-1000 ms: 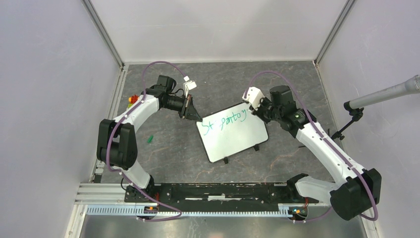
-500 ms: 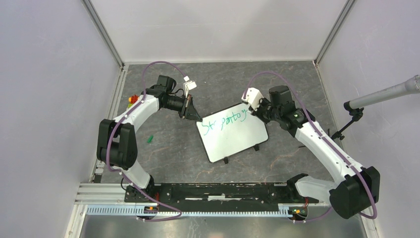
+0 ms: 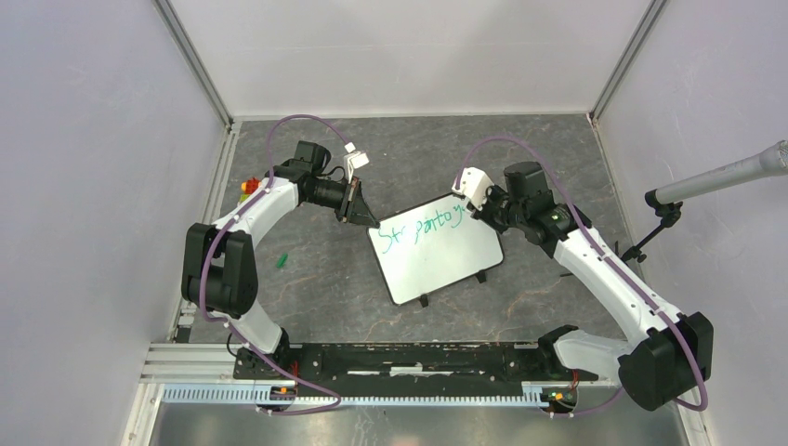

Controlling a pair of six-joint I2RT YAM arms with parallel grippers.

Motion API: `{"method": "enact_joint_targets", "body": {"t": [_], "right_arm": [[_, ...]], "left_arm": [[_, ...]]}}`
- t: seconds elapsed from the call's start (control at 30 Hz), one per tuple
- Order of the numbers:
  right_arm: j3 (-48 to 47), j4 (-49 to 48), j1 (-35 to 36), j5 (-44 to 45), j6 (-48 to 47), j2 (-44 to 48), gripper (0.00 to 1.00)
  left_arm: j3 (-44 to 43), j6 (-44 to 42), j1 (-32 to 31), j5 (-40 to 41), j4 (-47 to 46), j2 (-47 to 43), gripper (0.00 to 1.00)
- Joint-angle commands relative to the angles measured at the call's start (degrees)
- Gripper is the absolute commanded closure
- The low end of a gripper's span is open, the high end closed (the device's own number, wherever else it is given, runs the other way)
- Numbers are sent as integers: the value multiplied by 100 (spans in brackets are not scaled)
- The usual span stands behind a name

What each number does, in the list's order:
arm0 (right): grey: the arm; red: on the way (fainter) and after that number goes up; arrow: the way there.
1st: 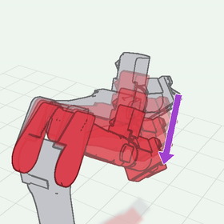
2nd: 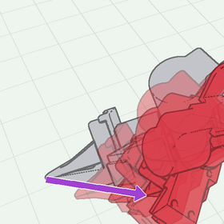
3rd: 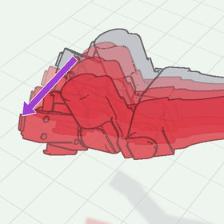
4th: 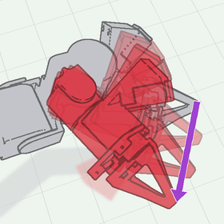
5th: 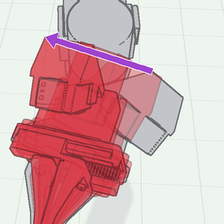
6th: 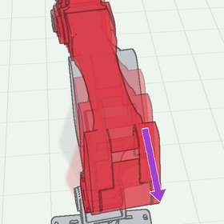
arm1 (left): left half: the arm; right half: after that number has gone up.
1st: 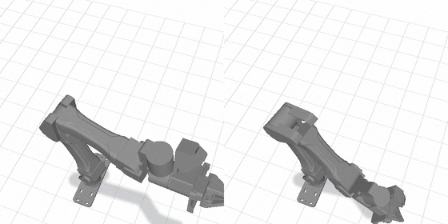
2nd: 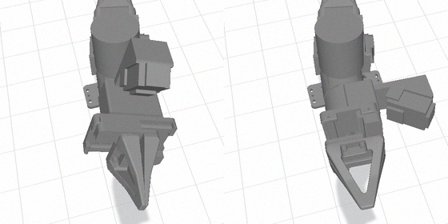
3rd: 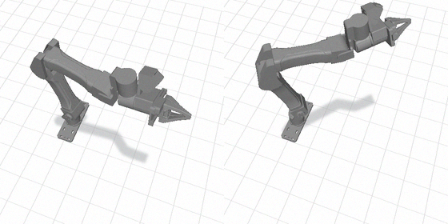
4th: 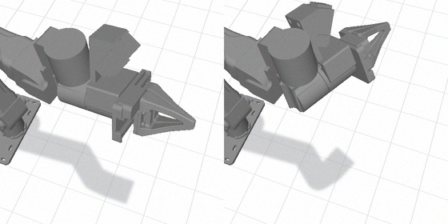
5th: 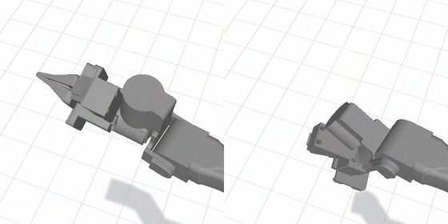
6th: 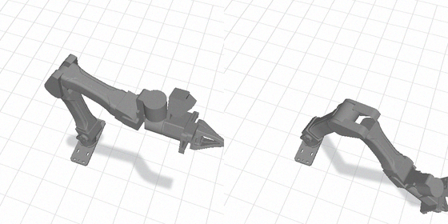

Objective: Write a sentence on the whiteboard

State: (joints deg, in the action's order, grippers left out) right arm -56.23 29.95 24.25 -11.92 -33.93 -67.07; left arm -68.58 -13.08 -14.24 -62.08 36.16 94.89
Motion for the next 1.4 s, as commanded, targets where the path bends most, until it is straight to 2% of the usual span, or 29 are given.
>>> {"method": "enact_joint_targets", "body": {"t": [0.0, 0.63, 1.37], "right_arm": [[-19, 126, -20, 283, -127, 40, 100], [-216, -269, -21, 249, 139, 24, 100], [-340, -160, -8, -134, 184, -71, 100]], "left_arm": [[-60, -249, -44, 304, 4, 83, 98], [-77, -253, -44, 297, 5, 96, 97], [-86, -261, -44, 293, 5, 93, 98]]}}
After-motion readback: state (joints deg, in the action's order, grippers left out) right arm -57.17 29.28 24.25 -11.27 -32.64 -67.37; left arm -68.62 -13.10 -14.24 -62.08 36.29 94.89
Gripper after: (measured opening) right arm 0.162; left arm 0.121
